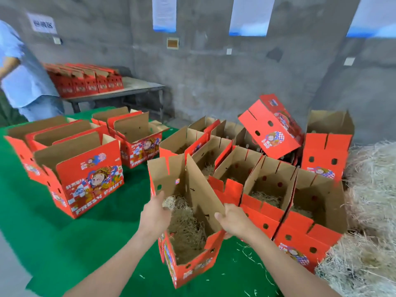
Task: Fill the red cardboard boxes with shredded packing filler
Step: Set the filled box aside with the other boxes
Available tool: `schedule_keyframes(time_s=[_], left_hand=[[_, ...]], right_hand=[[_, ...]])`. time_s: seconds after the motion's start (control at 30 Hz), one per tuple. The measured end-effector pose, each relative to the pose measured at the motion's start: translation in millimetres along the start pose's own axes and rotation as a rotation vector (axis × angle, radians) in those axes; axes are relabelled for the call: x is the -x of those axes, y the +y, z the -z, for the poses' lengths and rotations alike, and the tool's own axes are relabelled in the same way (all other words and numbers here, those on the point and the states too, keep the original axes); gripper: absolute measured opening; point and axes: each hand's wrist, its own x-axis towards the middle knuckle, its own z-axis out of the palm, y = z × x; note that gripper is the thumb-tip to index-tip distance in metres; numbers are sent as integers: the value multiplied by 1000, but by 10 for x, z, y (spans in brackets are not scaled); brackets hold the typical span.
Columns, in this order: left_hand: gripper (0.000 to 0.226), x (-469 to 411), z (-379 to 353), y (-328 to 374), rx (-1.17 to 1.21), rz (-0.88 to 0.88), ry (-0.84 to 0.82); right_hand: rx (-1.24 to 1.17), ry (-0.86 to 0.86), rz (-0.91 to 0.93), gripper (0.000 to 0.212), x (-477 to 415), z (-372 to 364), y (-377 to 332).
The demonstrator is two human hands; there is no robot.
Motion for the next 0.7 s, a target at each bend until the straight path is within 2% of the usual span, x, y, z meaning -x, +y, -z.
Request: schedule_keyframes(time_s=[0.13,0.23,0.3,0.4,0.5,0.57,0.63,0.7], left_hand=[[59,-75,463,352,-81,-172,171],[62,-200,785,604,-80,-258,247],[62,-305,939,770,-66,-298,281],[63,-512,1103,977,-56,-355,303],[62,-783,1197,1118,-96,-441,333],[67,-995,1244,1202,-30,-553,279],[81,-1257,1274,1278,146,-645,145],[99,-1569,1240,1327,389,-628,-27]], right_hand=[[-67,51,127,35,30,248,-263],[-243,72,224,50,16,371,-422],[-330,55,213,53,9,404,-506],[-580,25,121,46,-78,373,-691],[-722,323,210,36,-292,398,-870],[-787,460,209,31,-489,475,-980],[-885,538,173,26,-706,563,-1107],[-1054,567,135,19,-960,655,-1237]])
